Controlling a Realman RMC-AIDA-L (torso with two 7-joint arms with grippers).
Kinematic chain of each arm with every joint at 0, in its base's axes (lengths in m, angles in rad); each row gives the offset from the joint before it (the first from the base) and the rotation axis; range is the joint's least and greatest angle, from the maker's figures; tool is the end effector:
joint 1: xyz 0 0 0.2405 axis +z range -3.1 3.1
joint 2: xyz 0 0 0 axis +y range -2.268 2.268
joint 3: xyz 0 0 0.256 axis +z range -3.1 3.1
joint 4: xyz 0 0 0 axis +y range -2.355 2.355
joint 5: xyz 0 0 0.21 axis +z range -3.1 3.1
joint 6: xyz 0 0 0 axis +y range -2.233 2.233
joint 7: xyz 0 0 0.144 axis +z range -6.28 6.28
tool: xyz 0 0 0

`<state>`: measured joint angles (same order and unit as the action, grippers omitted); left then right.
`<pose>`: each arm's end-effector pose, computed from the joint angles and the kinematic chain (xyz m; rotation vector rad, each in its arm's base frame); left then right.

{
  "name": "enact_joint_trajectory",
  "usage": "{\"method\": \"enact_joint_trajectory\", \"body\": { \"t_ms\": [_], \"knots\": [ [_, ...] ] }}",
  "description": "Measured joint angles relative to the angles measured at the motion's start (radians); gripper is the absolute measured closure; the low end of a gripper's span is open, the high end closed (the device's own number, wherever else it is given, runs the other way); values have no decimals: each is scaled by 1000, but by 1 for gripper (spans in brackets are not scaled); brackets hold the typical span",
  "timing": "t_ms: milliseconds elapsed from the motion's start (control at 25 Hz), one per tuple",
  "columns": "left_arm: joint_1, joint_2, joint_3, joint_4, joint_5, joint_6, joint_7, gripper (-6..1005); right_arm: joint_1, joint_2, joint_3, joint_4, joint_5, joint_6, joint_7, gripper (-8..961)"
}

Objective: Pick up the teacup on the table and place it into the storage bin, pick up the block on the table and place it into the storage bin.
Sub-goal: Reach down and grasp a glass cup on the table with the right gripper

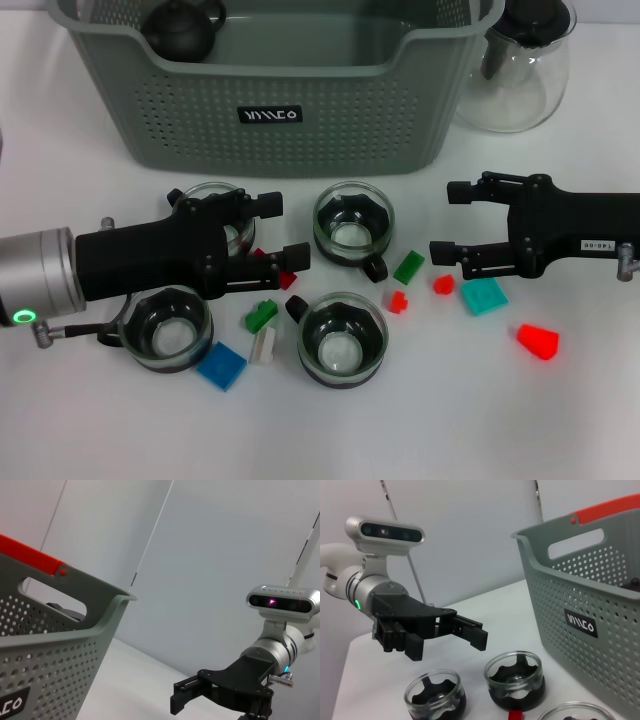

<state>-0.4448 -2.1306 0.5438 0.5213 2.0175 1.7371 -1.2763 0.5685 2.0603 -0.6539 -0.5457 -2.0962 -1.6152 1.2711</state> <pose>-0.2712 0.2733 -0.0249 -2.7060 -0.7580 -1.0282 0.2639 0.3176 -0.0153 -2.8579 0.5491 0.6831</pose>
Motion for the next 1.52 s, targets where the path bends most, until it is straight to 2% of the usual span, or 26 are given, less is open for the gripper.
{"method": "enact_joint_trajectory", "body": {
  "t_ms": [440, 1040, 1520],
  "knots": [
    [-2, 1, 3, 2, 4, 3, -1, 121, 9, 0, -2, -11, -11, -3, 23, 13],
    [3, 2, -1, -3, 4, 5, -1, 122, 7, 17, -6, -11, -16, -4, -24, 13],
    [0, 1, 5, 0, 4, 8, -2, 121, 25, -12, -58, -37, -25, -32, 53, 12]
  ]
}}
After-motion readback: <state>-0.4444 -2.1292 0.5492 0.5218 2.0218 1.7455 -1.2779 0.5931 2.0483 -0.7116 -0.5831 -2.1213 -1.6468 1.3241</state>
